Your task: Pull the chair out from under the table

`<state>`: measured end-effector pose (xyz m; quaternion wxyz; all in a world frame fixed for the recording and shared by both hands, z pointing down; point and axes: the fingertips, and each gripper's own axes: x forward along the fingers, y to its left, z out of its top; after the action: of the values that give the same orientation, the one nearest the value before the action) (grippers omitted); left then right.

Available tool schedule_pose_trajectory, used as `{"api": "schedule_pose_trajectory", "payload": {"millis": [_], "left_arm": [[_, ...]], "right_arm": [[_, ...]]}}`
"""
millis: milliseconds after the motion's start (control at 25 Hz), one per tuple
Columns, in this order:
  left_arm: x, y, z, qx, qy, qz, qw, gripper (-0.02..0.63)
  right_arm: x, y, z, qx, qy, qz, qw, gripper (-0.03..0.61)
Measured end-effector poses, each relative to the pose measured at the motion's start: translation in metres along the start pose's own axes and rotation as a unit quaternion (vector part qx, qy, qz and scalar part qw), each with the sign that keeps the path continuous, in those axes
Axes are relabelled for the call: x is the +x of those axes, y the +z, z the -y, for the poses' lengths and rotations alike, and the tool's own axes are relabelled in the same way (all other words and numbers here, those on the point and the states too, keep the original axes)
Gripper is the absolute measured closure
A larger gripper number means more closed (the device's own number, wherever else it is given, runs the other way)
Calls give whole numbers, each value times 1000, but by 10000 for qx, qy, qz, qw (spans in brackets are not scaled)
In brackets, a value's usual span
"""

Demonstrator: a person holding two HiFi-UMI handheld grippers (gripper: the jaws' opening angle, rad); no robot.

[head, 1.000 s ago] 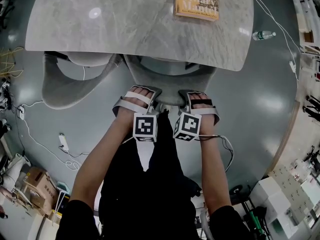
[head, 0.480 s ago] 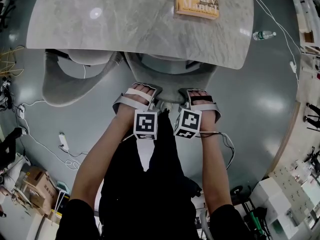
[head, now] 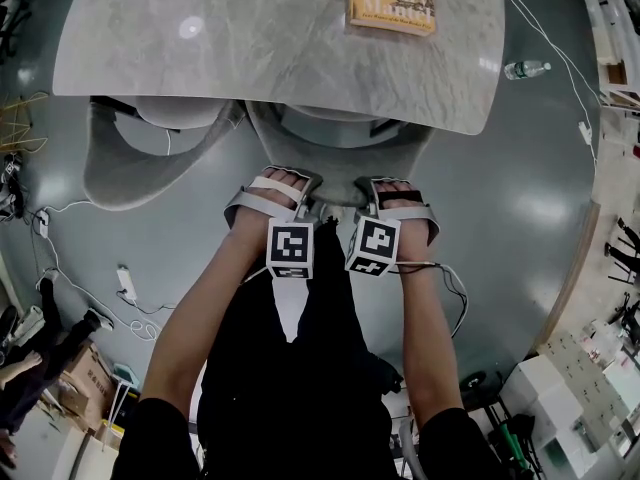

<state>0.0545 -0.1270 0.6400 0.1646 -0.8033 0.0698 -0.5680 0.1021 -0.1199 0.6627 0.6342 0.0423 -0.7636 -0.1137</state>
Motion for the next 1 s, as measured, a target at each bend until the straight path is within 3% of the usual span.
{"api": "schedule_pose_trajectory", "payload": {"millis": [1000], "left_arm": [[-9, 3, 22, -58, -162, -5, 9999, 526]], "right_arm": [[-7, 5, -23, 14, 167, 8, 9999, 500]]}}
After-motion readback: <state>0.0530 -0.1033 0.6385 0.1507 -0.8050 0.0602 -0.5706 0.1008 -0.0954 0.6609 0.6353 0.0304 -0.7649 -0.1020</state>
